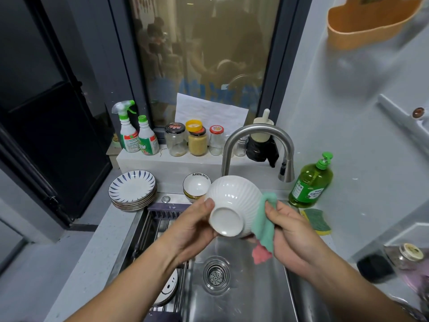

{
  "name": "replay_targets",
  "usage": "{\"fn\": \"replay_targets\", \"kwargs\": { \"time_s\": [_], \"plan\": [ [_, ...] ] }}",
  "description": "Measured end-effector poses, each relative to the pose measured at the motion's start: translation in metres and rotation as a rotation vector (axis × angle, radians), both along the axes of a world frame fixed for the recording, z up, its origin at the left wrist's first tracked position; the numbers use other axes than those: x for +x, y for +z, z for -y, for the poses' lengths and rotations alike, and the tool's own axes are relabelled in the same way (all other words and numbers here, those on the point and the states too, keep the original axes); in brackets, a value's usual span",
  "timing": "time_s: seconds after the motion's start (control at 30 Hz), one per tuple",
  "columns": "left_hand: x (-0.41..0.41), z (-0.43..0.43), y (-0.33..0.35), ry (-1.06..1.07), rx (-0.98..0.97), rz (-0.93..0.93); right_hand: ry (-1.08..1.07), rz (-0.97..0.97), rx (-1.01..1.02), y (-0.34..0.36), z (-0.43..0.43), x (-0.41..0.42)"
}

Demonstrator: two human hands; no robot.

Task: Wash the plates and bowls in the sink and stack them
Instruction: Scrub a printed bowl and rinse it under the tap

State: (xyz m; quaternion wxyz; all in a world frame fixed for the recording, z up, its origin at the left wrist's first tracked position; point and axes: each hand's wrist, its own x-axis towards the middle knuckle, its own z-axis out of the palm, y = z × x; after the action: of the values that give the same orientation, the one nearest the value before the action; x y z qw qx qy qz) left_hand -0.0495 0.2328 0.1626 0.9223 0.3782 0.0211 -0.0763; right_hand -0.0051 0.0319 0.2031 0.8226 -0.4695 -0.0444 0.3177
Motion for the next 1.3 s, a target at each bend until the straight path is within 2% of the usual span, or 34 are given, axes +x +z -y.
{"fn": "replay_targets", "kwargs": {
  "time_s": [0.07, 0.17, 0.27, 0.37, 0.4, 0.47, 0.57, 0.63, 0.77, 0.83, 0.87, 0.97, 1.03, 1.17, 1.3],
  "plan": [
    [-0.001, 0.004, 0.004, 0.021, -0.005, 0.039, -0.096, -0.048, 0.033, 0.003, -0.006, 0.000],
    [-0.002, 0.010, 0.004, 0.076, 0.092, -0.006, -0.300, 0.129, -0.046, 0.003, -0.015, -0.002],
    [-0.004, 0.021, 0.008, 0.108, 0.213, -0.063, -0.368, 0.499, -0.229, 0.006, -0.024, -0.008],
    [-0.002, 0.022, 0.010, 0.108, 0.221, -0.021, -0.302, 1.041, -0.483, 0.003, -0.030, -0.010],
    [-0.002, 0.020, 0.013, 0.098, 0.220, 0.009, -0.294, 1.118, -0.516, 0.001, -0.029, -0.008],
    [-0.002, 0.015, 0.019, 0.080, 0.235, 0.044, -0.309, 1.093, -0.475, -0.002, -0.027, -0.005],
    [-0.005, 0.012, 0.017, 0.112, 0.232, 0.018, -0.257, 0.876, -0.318, -0.008, -0.027, -0.010],
    [-0.007, 0.012, 0.014, 0.137, 0.226, 0.012, -0.244, 0.797, -0.294, -0.012, -0.028, -0.015],
    [-0.009, 0.017, 0.015, 0.148, 0.362, 0.014, -0.203, 1.100, -0.572, -0.007, -0.030, -0.007],
    [-0.008, 0.015, 0.016, 0.170, 0.358, 0.001, -0.137, 1.096, -0.579, -0.006, -0.033, 0.004],
    [-0.007, 0.013, 0.017, 0.187, 0.337, -0.005, -0.118, 1.012, -0.509, -0.007, -0.032, 0.006],
    [-0.005, 0.005, 0.019, 0.229, 0.227, 0.016, -0.170, 0.568, -0.304, -0.011, -0.028, -0.004],
    [-0.005, 0.002, 0.020, 0.219, 0.241, 0.036, -0.236, 0.448, -0.261, -0.014, -0.029, -0.011],
    [-0.004, 0.010, 0.024, 0.175, 0.403, 0.026, -0.201, 0.677, -0.295, 0.003, -0.035, 0.004],
    [0.002, 0.012, 0.024, 0.264, 0.220, -0.001, -0.245, 0.586, -0.261, 0.000, -0.040, 0.003]
  ]
}}
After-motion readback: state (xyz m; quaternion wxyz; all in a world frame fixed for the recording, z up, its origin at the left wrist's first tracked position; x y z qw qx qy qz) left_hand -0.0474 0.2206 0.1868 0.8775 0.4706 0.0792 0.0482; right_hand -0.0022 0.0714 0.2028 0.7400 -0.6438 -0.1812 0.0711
